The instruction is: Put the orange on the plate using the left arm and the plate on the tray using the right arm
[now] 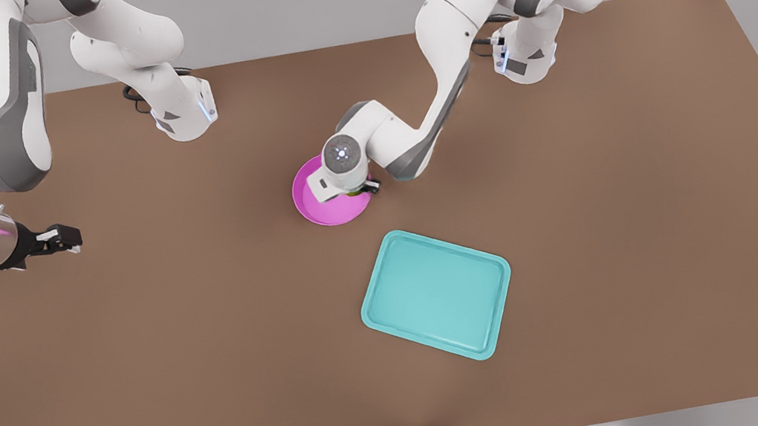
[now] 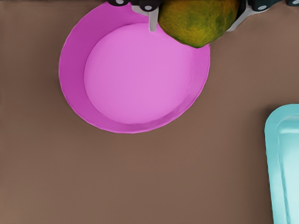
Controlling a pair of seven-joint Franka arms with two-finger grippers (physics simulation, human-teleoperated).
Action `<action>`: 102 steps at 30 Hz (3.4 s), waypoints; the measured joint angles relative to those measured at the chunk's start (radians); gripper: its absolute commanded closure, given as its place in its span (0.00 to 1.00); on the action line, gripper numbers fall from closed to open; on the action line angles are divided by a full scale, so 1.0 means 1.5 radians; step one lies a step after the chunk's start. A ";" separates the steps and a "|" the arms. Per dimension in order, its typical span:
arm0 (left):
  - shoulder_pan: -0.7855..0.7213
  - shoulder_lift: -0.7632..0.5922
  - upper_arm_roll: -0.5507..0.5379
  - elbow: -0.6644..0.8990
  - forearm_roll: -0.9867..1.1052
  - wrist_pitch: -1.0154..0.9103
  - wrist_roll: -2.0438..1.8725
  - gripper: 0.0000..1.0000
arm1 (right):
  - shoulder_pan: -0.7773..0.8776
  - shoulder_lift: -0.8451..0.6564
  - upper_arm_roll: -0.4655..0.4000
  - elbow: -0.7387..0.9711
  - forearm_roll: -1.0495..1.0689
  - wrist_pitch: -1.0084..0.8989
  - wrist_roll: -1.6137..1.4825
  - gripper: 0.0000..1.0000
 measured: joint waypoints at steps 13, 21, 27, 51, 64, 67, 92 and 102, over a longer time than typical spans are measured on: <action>0.139 -0.132 0.225 0.139 -0.006 -0.204 -0.213 0.00 | 0.030 0.053 0.001 -0.072 0.068 0.005 0.000 0.00; 0.472 -0.355 0.116 0.024 0.089 -0.354 -0.055 0.00 | 0.240 0.108 0.026 -0.318 0.255 0.255 0.012 0.00; 0.491 -0.339 0.082 0.038 0.146 -0.378 0.027 0.00 | 0.267 0.048 0.059 -0.525 0.297 0.504 0.024 0.00; 0.490 -0.328 0.082 0.056 0.132 -0.398 0.230 0.00 | 0.262 0.124 0.105 -0.536 0.400 0.591 -0.054 0.00; 0.488 -0.331 0.086 0.055 0.119 -0.389 0.270 0.00 | 0.284 0.183 0.105 -0.512 0.401 0.572 -0.111 0.00; 0.488 -0.333 0.088 0.055 0.123 -0.388 0.276 0.00 | 0.285 0.193 0.106 -0.511 0.401 0.570 -0.119 0.00; 0.488 -0.333 0.088 0.055 0.123 -0.387 0.303 0.00 | 0.292 0.214 0.110 -0.478 0.402 0.539 -0.157 0.72; 0.488 -0.334 0.088 0.056 0.121 -0.387 0.305 0.00 | 0.291 0.212 0.109 -0.440 0.403 0.514 -0.163 0.75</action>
